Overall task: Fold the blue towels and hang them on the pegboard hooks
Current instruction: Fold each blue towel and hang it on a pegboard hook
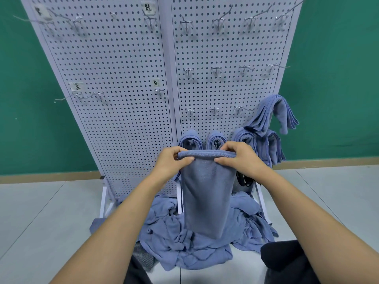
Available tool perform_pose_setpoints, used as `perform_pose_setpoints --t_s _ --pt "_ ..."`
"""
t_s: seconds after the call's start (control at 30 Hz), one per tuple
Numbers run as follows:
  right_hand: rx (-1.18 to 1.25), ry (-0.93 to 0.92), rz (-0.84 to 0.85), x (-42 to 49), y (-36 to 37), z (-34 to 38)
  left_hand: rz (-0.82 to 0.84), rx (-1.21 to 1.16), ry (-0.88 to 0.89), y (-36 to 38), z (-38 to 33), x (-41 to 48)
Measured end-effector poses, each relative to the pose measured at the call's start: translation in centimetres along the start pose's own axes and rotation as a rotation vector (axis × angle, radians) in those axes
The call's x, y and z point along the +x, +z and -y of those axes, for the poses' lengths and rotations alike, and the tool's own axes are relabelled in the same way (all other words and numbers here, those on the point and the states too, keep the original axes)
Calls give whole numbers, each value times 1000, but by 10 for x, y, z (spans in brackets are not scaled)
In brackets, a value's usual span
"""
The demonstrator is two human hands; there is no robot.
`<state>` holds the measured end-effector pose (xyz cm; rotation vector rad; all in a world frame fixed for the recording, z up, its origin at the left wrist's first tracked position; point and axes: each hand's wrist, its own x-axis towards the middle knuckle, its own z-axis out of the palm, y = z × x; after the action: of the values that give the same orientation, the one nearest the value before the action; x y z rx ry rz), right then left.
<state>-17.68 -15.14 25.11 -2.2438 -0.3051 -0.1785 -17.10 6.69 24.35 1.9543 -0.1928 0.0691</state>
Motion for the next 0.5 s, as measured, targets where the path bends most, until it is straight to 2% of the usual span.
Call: perform_pose_setpoints --t_s 0.07,0.17,0.23,0.33,0.43,0.5 --pt "-43 -16 32 -1 -3 -2 43 -39 28 5 -2 1" --pt "-157 -42 140 -2 -2 -2 198 -134 62 16 -7 -1" --pt "-262 -57 200 -1 3 -1 222 -131 78 23 -8 -1" --pt "-219 -60 155 4 4 6 103 -214 38 26 -8 2" --pt "-132 -42 105 11 1 19 -70 -402 -102 24 -9 5" --pt "-69 -27 98 16 -3 29 -178 -434 -188 23 -4 7"
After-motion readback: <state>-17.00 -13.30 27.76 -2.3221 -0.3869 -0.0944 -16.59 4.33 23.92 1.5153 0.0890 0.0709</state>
